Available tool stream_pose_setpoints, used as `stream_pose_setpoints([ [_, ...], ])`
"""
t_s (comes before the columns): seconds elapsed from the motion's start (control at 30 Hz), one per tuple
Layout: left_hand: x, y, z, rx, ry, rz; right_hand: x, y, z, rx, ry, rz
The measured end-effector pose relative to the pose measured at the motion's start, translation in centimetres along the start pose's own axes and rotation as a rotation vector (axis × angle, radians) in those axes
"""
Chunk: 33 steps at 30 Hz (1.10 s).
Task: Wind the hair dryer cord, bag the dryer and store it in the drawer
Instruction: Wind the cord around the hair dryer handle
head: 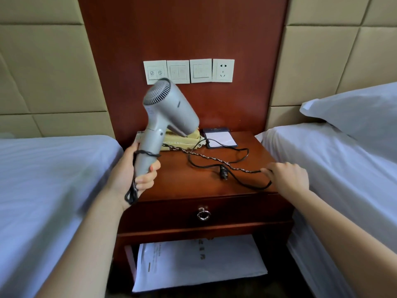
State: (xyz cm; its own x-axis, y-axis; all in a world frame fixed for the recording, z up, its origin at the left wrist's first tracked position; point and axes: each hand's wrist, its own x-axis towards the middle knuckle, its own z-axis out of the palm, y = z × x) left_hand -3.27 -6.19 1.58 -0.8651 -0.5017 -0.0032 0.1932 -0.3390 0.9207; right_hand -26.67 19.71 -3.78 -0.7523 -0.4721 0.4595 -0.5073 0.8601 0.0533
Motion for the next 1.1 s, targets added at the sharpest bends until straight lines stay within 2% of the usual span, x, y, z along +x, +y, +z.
stream_pose_setpoints([
  [0.1,-0.6,0.0,1.0,-0.112,0.011,0.019,-0.3,-0.9,-0.2,-0.042,-0.064,-0.066],
  [0.2,-0.1,-0.5,1.3,-0.113,0.053,-0.013,-0.6,-1.1,-0.1,-0.068,-0.14,-0.088],
  [0.33,0.1,-1.6,2.8,-0.087,0.06,0.014,-0.8,-2.7,0.1,-0.109,-0.06,-0.248],
  [0.4,0.2,-1.9,3.6,-0.088,0.055,0.039,-0.9,-4.5,-0.4,0.132,-0.044,-0.306],
  [0.53,0.2,-2.3,4.5,-0.103,0.063,0.05,-0.3,-6.7,-2.5,1.029,-0.099,-0.025],
  [0.6,0.2,-2.4,4.6,-0.106,0.068,0.033,-0.1,-7.1,-3.4,1.168,-0.159,0.064],
  [0.7,0.3,-2.5,4.8,-0.087,0.067,0.02,-0.3,-7.5,-4.5,1.063,-0.252,-0.001],
  [0.8,0.6,-2.0,4.5,-0.077,0.117,0.042,-0.8,-7.6,-4.7,0.757,-0.243,-0.171],
  [0.87,1.0,-1.5,3.6,-0.093,0.178,0.048,-0.8,-7.5,-5.0,0.608,-0.126,-0.268],
  [1.0,1.7,-1.1,1.5,-0.134,0.309,-0.014,-0.6,-7.2,-5.6,0.578,0.061,-0.487],
  [1.1,2.2,-1.4,0.7,0.073,0.405,0.018,-0.5,-7.7,-5.9,0.509,0.188,-0.608],
])
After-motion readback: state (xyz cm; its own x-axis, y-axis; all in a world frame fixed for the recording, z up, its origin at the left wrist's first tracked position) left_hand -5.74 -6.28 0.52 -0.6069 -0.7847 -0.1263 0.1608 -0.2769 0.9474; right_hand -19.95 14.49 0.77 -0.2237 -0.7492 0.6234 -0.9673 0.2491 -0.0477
